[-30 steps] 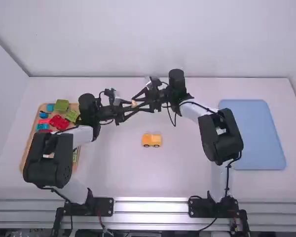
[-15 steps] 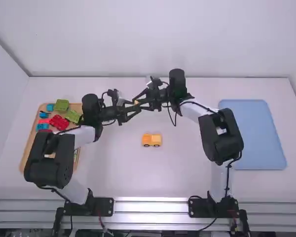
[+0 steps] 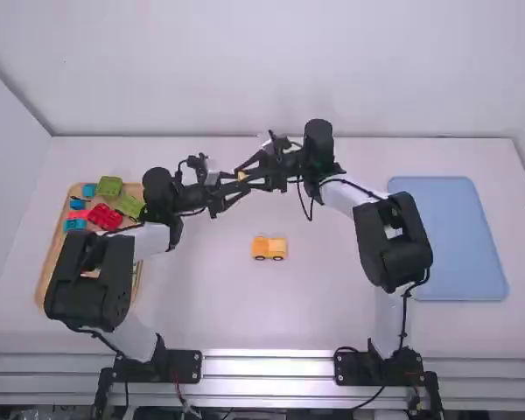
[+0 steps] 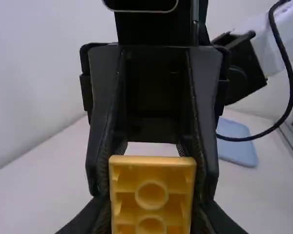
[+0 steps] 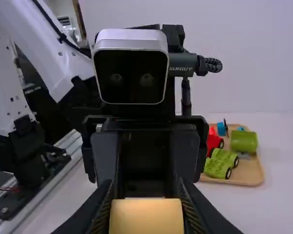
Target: Assemble lego blocks to make yellow taxi
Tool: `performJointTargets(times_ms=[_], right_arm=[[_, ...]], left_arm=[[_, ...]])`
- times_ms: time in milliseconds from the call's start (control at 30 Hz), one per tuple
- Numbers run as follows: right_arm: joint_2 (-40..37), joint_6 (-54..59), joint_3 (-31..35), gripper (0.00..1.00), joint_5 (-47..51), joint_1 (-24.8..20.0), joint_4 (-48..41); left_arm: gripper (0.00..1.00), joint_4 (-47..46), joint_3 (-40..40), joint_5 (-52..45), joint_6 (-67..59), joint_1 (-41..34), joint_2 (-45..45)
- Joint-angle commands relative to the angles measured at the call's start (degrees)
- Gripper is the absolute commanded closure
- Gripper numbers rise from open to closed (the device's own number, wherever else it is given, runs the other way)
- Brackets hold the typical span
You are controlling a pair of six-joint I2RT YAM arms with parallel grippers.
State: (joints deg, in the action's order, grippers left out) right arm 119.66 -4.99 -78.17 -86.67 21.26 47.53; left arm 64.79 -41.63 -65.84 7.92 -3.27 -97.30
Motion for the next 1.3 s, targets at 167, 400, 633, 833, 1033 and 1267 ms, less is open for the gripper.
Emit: performJointTargets(times_ms=[167,400,633,833,1033,1267], right_arm=[[0.66,-5.68,-0.24,0.83,0.28,0.17,3.69],[0.66,-5.75,-0.28,0.86,4.17,-0.46,3.5],[0.57,-7.08,-0.28,0.86,21.79,-4.94,-0.59],[-0.63,-4.2,-0.28,0.89,43.12,-8.9,-16.96],[-4.31,5.31,-3.19,0.88,59.74,-7.63,-44.98],[-4.55,12.55,-11.67,0.95,74.97,-1.14,-76.72]], left_arm=[[0.67,4.79,-0.85,1.01,3.39,-0.11,0.85],[0.01,3.76,-0.85,0.98,3.02,-0.11,0.85],[0.01,-5.57,-0.85,7.8,3.06,0.04,0.85],[0.01,-21.75,-0.85,18.71,1.86,-0.37,0.85],[0.01,-31.23,-1.03,38.4,0.57,-1.6,0.87],[0.01,-42.12,-7.98,42.12,-4.74,-1.9,2.6]])
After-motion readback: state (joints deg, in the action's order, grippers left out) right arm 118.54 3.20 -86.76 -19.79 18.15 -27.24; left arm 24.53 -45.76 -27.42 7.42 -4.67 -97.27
